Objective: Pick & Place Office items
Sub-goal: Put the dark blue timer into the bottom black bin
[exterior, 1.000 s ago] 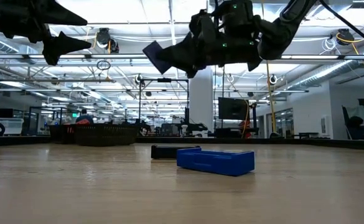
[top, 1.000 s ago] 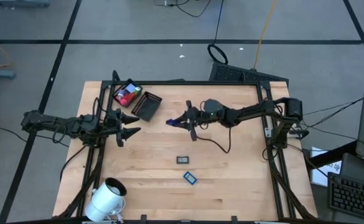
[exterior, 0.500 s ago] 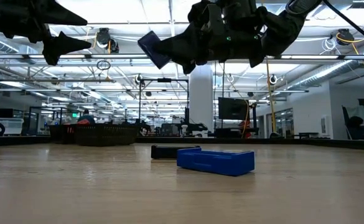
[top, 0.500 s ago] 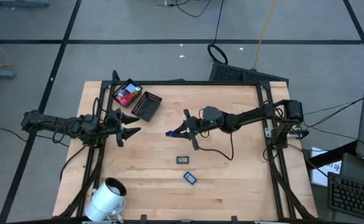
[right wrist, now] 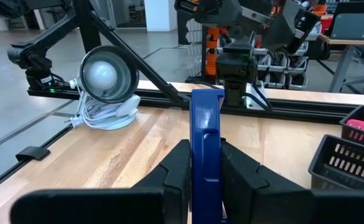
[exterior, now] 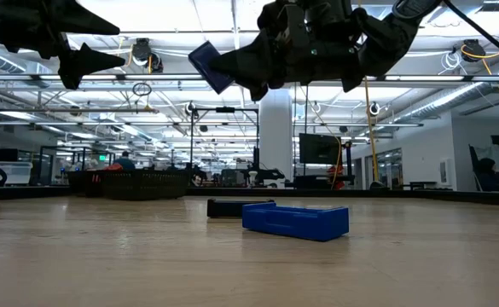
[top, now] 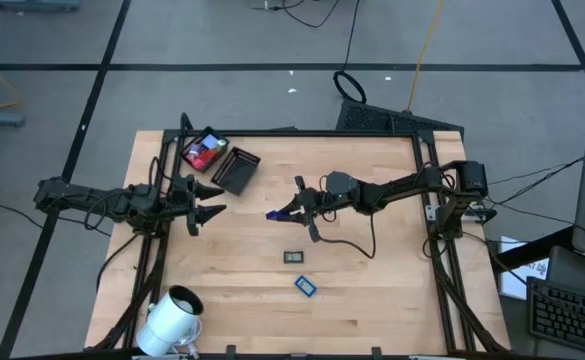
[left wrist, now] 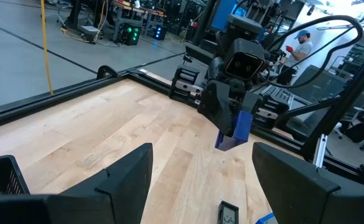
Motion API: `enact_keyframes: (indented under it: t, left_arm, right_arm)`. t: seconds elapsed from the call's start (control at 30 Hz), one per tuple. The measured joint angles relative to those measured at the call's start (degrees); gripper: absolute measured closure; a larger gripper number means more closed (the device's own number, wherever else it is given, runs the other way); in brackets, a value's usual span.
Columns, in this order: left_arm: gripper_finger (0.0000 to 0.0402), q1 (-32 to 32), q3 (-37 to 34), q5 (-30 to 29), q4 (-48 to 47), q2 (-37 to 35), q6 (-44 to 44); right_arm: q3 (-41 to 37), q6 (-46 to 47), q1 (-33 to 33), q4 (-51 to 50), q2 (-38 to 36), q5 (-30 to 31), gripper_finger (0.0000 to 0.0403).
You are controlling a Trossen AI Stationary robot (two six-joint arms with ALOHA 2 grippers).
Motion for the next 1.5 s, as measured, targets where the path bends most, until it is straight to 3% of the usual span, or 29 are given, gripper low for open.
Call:
enact_keyframes:
  t: [1.5]
  left_arm:
    - [0.0123, 0.0, 0.0, 0.0, 0.0, 0.02, 0.0]
  right_arm:
    - [-0.04, 0.09, 1.46, 1.46, 0.0, 0.0, 0.0353]
